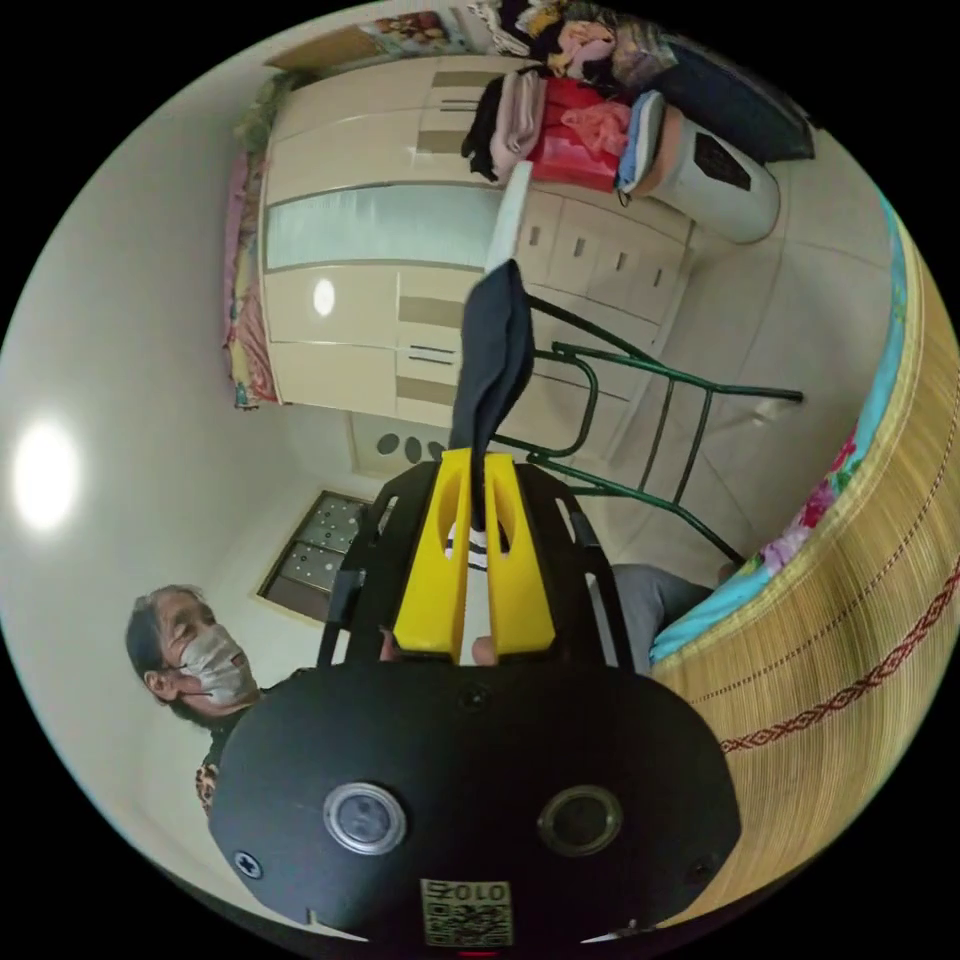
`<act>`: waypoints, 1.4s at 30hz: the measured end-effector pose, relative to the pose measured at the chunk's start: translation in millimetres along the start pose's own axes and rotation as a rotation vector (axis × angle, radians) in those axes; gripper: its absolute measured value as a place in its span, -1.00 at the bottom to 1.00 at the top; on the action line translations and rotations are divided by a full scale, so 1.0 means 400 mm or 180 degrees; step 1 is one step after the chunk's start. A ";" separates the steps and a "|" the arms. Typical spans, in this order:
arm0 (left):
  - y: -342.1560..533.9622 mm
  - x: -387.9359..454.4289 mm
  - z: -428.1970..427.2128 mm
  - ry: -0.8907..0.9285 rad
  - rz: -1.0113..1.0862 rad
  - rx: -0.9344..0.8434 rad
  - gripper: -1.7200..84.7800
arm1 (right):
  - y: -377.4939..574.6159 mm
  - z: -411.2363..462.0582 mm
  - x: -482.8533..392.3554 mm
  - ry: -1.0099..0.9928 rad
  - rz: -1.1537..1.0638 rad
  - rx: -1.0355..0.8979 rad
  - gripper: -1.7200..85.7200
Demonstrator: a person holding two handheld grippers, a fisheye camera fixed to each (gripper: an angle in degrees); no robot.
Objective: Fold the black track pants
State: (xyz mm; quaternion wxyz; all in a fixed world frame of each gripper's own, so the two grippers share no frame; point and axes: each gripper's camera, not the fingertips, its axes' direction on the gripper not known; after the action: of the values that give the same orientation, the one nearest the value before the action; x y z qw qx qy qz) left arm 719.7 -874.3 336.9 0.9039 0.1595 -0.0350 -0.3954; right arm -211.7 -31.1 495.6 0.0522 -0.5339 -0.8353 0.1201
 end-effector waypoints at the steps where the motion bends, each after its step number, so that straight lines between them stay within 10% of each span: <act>1: 0.013 -0.015 -0.012 0.0029 -0.0055 0.0034 -0.96 | -0.005 0.000 -0.019 -0.0011 -0.0095 0.0093 -0.87; 14: 0.272 -0.322 -0.105 0.0211 -0.0884 0.0435 -0.95 | 0.010 0.192 -0.275 0.1882 -0.0805 0.1296 -0.88; 25: -0.032 -0.232 0.120 0.1031 0.0117 0.0210 -0.96 | -0.220 1.042 -0.414 0.1391 -0.2006 -0.2071 -0.81; 42: -0.031 -0.635 0.441 0.3237 -0.1428 0.0017 -0.95 | -0.366 1.828 -0.233 0.1853 -0.1923 -0.3568 -0.85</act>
State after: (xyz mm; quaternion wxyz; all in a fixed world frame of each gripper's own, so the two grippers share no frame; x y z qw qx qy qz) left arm 503.7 -743.7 515.9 0.7002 0.3361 0.4395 -0.4512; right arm -458.4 -280.4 -169.0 0.0217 -0.2352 -0.8353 -0.4965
